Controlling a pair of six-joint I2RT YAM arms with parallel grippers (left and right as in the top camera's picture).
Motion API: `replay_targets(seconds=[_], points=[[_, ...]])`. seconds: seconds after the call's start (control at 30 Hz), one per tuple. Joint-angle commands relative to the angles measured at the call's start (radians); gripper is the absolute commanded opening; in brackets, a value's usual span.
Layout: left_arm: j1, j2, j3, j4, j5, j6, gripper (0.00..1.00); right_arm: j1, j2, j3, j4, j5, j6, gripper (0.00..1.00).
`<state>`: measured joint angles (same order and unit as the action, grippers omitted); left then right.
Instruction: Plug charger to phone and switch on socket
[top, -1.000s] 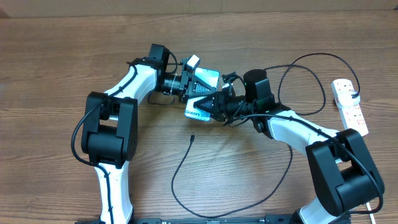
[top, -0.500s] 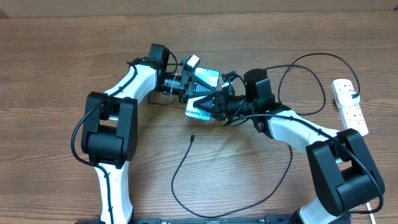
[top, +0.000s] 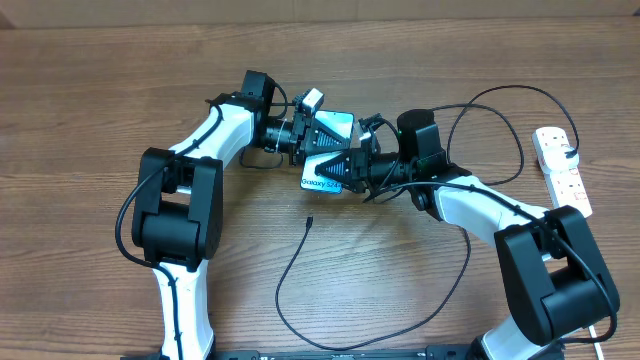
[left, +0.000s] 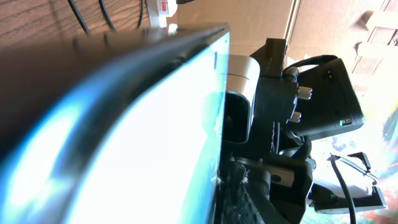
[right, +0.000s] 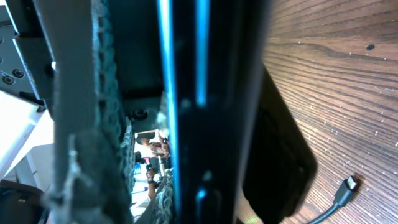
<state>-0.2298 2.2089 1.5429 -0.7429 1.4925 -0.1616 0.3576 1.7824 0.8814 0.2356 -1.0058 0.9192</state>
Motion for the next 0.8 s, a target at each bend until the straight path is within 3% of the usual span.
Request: replay_targets(seconds=[0.0, 0.2, 0.4, 0.57, 0.63, 0.77], points=[[-0.012, -0.034, 0.012, -0.005, 0.072, -0.018, 0.23, -0.029, 0.024, -0.015, -0.011, 0.035, -0.012, 0.04], [-0.012, -0.034, 0.012, -0.005, 0.072, -0.018, 0.16, -0.039, 0.024, -0.016, -0.026, 0.035, -0.012, 0.04], [-0.011, -0.034, 0.012, -0.005, 0.072, -0.018, 0.17, -0.048, 0.024, -0.016, -0.059, 0.035, -0.05, 0.04], [-0.011, -0.034, 0.012, -0.005, 0.08, -0.018, 0.11, -0.071, 0.024, -0.016, -0.06, 0.035, -0.05, 0.04], [-0.011, -0.034, 0.012, -0.005, 0.08, -0.018, 0.05, -0.079, 0.024, -0.016, -0.06, 0.035, -0.05, 0.04], [-0.011, -0.034, 0.012, -0.004, 0.079, -0.018, 0.04, -0.084, 0.024, -0.015, -0.063, 0.035, -0.053, 0.04]])
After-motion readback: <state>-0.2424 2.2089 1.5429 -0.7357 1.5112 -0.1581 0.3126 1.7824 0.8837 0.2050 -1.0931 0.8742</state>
